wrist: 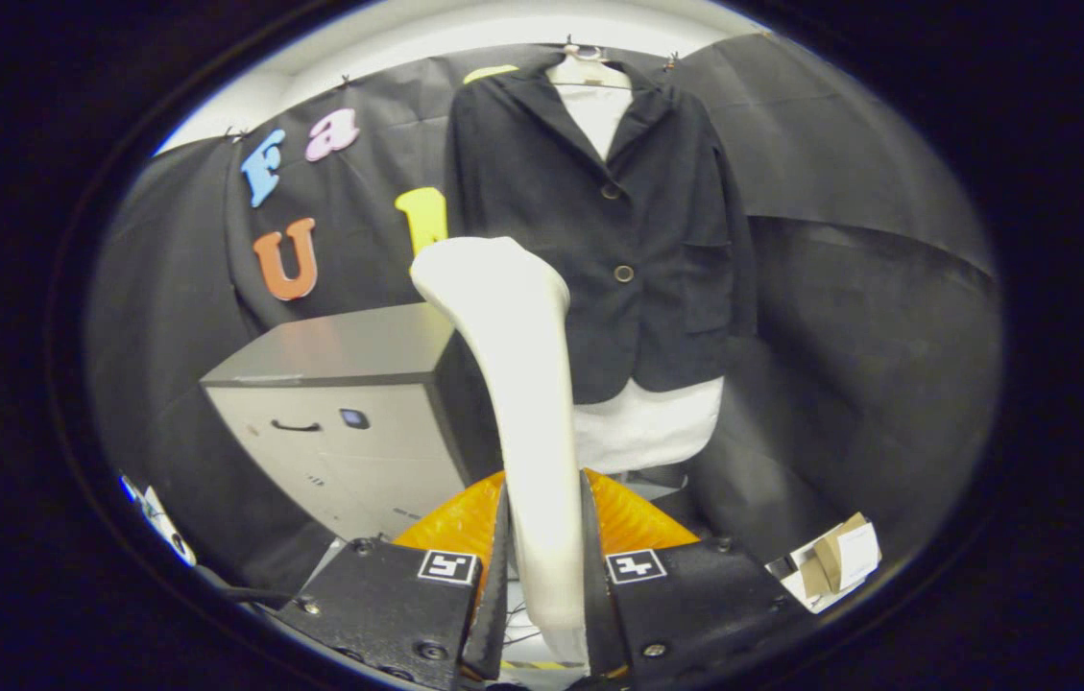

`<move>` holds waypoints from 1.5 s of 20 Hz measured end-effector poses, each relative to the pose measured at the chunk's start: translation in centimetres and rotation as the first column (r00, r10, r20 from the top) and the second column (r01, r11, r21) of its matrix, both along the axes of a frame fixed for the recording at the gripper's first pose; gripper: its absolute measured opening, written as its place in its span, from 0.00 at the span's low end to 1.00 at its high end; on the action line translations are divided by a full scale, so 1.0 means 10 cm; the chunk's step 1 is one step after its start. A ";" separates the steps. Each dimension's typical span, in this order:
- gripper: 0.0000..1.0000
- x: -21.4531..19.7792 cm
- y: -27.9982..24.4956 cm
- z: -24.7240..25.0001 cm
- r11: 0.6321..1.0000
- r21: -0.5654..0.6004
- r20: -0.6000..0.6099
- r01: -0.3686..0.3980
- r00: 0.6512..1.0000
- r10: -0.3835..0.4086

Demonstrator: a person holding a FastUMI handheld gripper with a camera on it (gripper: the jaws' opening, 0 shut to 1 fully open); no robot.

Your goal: Iron the clothes twice with a garment steamer, once on the left side and once on the right side.

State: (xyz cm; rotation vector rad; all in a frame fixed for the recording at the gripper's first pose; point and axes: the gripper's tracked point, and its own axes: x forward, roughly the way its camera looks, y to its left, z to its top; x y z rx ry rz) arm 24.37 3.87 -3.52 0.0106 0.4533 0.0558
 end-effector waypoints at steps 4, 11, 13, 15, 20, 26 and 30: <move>0.36 -0.35 0.28 -0.01 0.998 0.004 0.013 -0.057 0.998 0.057; 0.36 -0.73 0.57 -0.08 0.989 -0.037 0.006 -0.144 0.989 0.145; 0.36 -0.79 0.63 -0.09 0.985 -0.056 0.005 -0.160 0.987 0.161; 0.36 -0.84 0.67 -0.12 0.984 -0.058 -0.003 -0.171 0.985 0.171; 0.36 -0.83 0.73 -0.09 0.985 -0.047 -0.001 -0.167 0.986 0.167; 0.36 -0.84 0.81 -0.07 0.984 -0.054 -0.001 -0.171 0.985 0.172; 0.36 -0.85 0.83 -0.05 0.986 -0.050 -0.001 -0.160 0.987 0.160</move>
